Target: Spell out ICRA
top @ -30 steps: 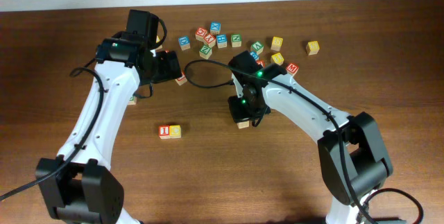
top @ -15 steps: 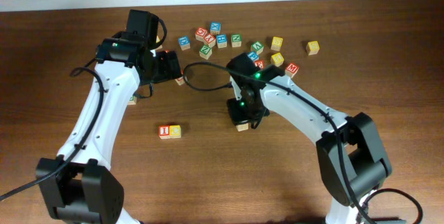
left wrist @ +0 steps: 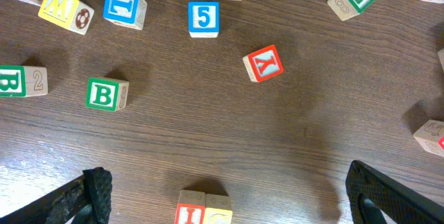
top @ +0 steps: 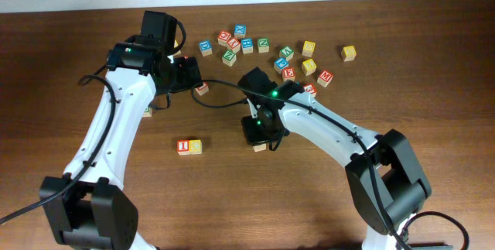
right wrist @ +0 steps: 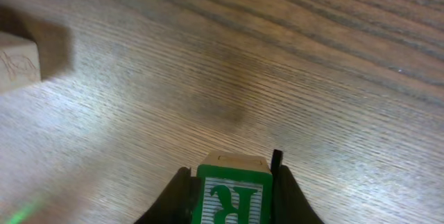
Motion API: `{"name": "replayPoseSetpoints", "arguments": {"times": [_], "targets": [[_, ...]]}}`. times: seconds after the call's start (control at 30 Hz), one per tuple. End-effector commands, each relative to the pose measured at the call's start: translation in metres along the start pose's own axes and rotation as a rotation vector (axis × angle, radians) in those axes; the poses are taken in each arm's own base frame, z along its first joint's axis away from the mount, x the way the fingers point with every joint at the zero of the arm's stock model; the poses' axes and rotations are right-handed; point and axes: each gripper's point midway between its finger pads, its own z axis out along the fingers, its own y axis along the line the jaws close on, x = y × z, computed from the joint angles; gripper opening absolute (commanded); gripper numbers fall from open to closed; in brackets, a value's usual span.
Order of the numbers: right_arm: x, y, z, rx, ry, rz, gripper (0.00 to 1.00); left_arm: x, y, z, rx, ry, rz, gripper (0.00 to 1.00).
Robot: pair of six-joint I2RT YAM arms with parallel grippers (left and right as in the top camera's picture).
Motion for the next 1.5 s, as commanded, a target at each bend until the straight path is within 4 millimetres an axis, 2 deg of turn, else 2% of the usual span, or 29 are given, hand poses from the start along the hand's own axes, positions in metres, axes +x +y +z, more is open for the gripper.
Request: {"name": "replayPoseSetpoints", "arguments": {"times": [0.0,0.07,0.1,0.13,0.2,0.27,0.3,0.47,0.6,0.67,0.7,0.73,0.8,1.13,1.23,1.3,1.47], "targets": [[0.001,0.005,-0.002,-0.004,-0.016,0.010,0.28,-0.005,-0.001,-0.005,0.000,-0.019,0.009,0.99],[-0.001,0.005,-0.002,-0.005,-0.021,0.009,0.36,-0.005,-0.001,-0.005,0.000,-0.019,0.009,0.99],[-0.001,0.006,-0.002,-0.007,-0.024,0.008,0.53,-0.005,-0.001,-0.005,0.000,-0.019,0.009,0.99],[-0.002,0.006,-0.002,-0.008,-0.026,0.008,0.63,-0.005,-0.001,-0.005,0.000,-0.019,0.009,0.99],[-0.004,0.007,-0.002,-0.011,-0.033,0.006,0.76,-0.005,-0.001,-0.005,0.000,-0.019,0.009,0.99],[-0.006,0.007,-0.002,-0.012,-0.041,0.004,0.95,-0.005,-0.001,-0.005,0.000,-0.019,0.009,0.99],[-0.007,0.006,-0.002,-0.004,-0.050,0.004,1.00,-0.005,-0.001,-0.005,0.000,-0.019,0.009,0.99],[-0.022,0.002,-0.003,0.021,-0.115,-0.001,0.98,-0.005,-0.001,-0.005,0.000,-0.019,0.009,0.99],[-0.026,0.004,-0.003,0.015,-0.129,-0.003,0.98,-0.005,-0.001,-0.005,0.000,-0.019,0.009,0.99],[-0.023,0.003,-0.003,0.020,-0.116,-0.001,0.74,-0.005,-0.001,-0.005,0.000,-0.019,0.009,0.99],[-0.019,0.001,-0.003,0.025,-0.103,0.001,0.52,-0.005,-0.001,-0.005,0.000,-0.019,0.009,0.99],[-0.016,0.000,-0.002,0.030,-0.091,0.003,0.40,-0.005,-0.001,-0.005,0.000,-0.019,0.009,0.99],[-0.010,-0.003,-0.002,0.041,-0.064,0.007,0.05,-0.005,-0.001,-0.005,0.000,-0.019,0.009,0.99],[0.018,-0.012,-0.002,0.079,0.046,0.023,0.04,-0.005,-0.001,-0.005,0.000,-0.019,0.009,0.99],[0.027,-0.008,-0.002,0.065,0.084,0.023,0.04,-0.005,-0.001,-0.005,0.000,-0.019,0.009,0.99],[0.027,-0.005,-0.002,0.059,0.081,0.015,0.04,-0.005,-0.001,-0.005,0.000,-0.019,0.009,0.99],[0.013,0.009,0.000,0.002,0.024,-0.002,0.04,-0.005,-0.001,-0.005,0.000,-0.019,0.009,0.99]]}}
